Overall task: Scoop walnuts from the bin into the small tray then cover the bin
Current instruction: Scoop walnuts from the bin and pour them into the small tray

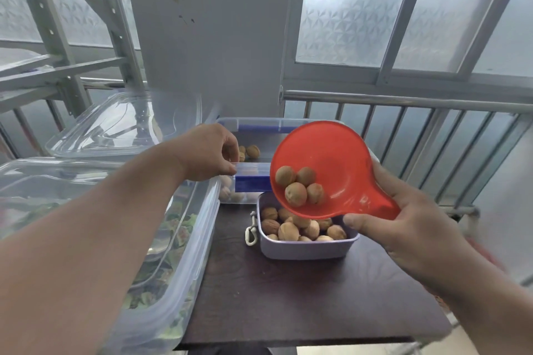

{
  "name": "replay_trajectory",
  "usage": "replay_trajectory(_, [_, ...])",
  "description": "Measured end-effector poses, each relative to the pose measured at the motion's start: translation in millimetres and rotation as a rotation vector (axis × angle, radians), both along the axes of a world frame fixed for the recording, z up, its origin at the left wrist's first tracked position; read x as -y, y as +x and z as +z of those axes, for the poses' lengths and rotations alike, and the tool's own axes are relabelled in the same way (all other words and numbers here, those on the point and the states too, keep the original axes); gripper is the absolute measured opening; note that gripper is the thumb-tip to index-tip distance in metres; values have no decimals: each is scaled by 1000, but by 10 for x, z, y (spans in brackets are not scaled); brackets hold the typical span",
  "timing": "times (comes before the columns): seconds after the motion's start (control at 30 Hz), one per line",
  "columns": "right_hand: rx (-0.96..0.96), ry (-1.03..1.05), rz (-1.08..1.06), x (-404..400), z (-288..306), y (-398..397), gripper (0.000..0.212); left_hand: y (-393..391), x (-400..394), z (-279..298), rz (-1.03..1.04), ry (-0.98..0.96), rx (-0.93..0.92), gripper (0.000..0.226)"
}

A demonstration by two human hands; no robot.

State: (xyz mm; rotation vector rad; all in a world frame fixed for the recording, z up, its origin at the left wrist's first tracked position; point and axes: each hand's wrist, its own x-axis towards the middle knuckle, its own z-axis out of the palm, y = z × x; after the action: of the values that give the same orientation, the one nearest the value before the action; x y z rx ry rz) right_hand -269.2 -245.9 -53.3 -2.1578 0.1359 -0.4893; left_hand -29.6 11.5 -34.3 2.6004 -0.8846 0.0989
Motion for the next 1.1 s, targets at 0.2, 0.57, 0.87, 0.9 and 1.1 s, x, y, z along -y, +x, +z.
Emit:
replay_trajectory(0.2, [51, -11, -29, -171, -257, -114, 95, 26, 5, -25, 5, -5, -5, 12])
replay_trajectory(0.57, [106, -519, -158, -457, -477, -126, 112, 20, 9, -10, 10, -6, -4, 8])
replay_trajectory(0.87, [83, -716, -200, -580, -363, -136, 114, 12, 13, -7, 9, -4, -16, 9])
replay_trajectory(0.9, [69, -731, -198, -577, -349, -144, 115, 12, 11, -5, 9, -5, -13, 8])
replay_trajectory(1.1, [32, -745, -250, -444, -267, -258, 116, 11, 10, 4, 4, 0, -2, 8])
